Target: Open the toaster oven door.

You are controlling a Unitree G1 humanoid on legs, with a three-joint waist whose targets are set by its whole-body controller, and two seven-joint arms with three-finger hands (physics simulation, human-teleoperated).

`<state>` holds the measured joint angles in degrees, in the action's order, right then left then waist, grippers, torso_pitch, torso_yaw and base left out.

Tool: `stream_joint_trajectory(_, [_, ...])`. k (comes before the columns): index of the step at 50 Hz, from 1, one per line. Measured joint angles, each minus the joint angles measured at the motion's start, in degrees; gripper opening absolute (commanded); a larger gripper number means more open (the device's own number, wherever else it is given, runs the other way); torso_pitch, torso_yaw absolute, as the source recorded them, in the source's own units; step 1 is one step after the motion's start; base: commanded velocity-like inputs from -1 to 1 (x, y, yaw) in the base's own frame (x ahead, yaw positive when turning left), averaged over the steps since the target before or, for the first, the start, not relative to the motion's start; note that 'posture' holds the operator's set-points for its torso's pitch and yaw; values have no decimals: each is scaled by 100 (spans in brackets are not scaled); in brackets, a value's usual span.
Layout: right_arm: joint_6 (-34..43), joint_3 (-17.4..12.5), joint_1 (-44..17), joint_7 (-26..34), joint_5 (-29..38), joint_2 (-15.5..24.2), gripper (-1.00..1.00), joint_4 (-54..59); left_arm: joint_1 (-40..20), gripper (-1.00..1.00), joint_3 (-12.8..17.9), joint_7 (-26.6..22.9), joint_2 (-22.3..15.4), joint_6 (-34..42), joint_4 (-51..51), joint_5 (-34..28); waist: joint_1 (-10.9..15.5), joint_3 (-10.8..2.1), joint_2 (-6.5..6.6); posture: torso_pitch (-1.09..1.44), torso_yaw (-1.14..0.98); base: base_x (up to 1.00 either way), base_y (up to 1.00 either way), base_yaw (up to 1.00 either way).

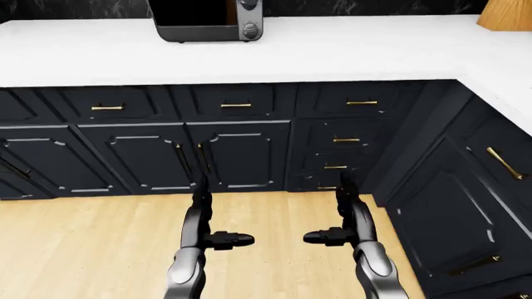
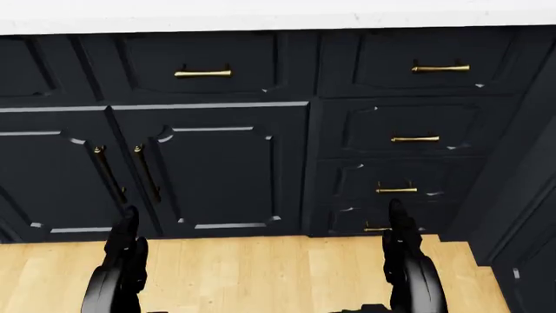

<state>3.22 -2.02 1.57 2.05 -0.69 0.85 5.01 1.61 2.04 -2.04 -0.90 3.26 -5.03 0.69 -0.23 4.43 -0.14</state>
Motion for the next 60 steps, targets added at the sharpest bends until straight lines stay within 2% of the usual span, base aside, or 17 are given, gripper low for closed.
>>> stream_joint_trajectory(1, [43, 20, 43, 0, -1, -3, 100, -193, 36, 100, 4, -9, -11, 29, 172, 14, -8, -57, -23, 0, 0, 0, 0, 0])
stream_joint_trajectory(3, [50, 56, 29, -29, 16, -22, 100, -717, 31, 100, 29, -46, -28, -47, 599, 47, 37, -339, -17, 0, 0, 0, 0, 0])
stream_joint_trajectory(5, [-62, 93, -48, -47, 30, -45, 100, -738, 68, 100, 19, -85, -10, -122, 705, 70, 48, -245, -47, 0, 0, 0, 0, 0])
stream_joint_trajectory(8, [6, 126, 6, -58, 50, -45, 100, -726, 172, 100, -21, -135, 8, -48, 683, 87, 56, -328, -33, 0, 0, 0, 0, 0])
stream_joint_trajectory(15, [365, 25, -94, -112, 109, 22, 100, -921, 177, 100, 93, -107, -48, 615, 1401, 122, 45, -303, -20, 0, 0, 0, 0, 0])
stream_joint_trajectory(23, [1742, -281, -808, -150, -15, 182, 100, -2486, -857, 100, 433, -46, -310, 2418, 3252, 230, 47, -432, -5, 0, 0, 0, 0, 0])
stream_joint_trajectory(28, [2995, -509, -1645, -296, -174, 431, 100, -3466, -1693, 100, 917, 12, -679, 3753, 4058, 576, 43, -443, 1, 0, 0, 0, 0, 0])
stream_joint_trajectory(31, [3397, -565, -1966, -368, -287, 498, 100, -3665, -2047, 100, 1180, 167, -882, 4327, 4384, 784, 39, -420, 4, 0, 0, 0, 0, 0])
stream_joint_trajectory(35, [3774, -532, -2119, -446, -454, 535, 100, -3819, -2265, 100, 1208, 415, -972, 4746, 4445, 1018, 67, -313, 25, 0, 0, 18, 0, 0])
stream_joint_trajectory(41, [3545, -298, -1868, -390, -557, 406, 100, -3771, -2157, 100, 1154, 580, -998, 4755, 4561, 1216, 41, -178, -77, 0, 0, 24, 0, 0])
stream_joint_trajectory(44, [3476, -334, -1812, -374, -532, 406, 100, -3571, -2066, 100, 1041, 583, -945, 4731, 4493, 1245, -15, -161, 74, 0, 0, 23, 0, 0])
stream_joint_trajectory(48, [3300, -382, -1670, -339, -509, 380, 100, -3414, -1971, 100, 841, 542, -863, 4747, 4551, 1231, -21, -180, 113, 0, 0, 24, 0, 0])
stream_joint_trajectory(49, [3263, -366, -1646, -323, -515, 373, 100, -3428, -1972, 100, 848, 520, -866, 4714, 4530, 1219, -23, -176, 175, 0, 0, 24, 0, 0])
stream_joint_trajectory(51, [3215, -334, -1653, -289, -535, 372, 100, -3504, -1961, 100, 898, 493, -867, 4605, 4456, 1164, -26, -176, 391, 0, 0, 26, 0, 0])
stream_joint_trajectory(53, [3171, -260, -1616, -252, -554, 323, 100, -3529, -1875, 100, 953, 495, -864, 4490, 4322, 1071, 66, -147, 327, 0, 0, 36, 0, 0])
stream_joint_trajectory(56, [3192, -194, -1547, -208, -584, 298, 100, -3527, -1766, 100, 983, 501, -831, 4434, 4202, 961, 94, -166, 356, 0, 0, 35, 0, 0])
stream_joint_trajectory(60, [3084, -252, -1514, -214, -606, 258, 100, -3542, -1824, 100, 964, 471, -821, 4355, 4266, 937, 108, -191, 144, 0, 0, 32, 0, 0])
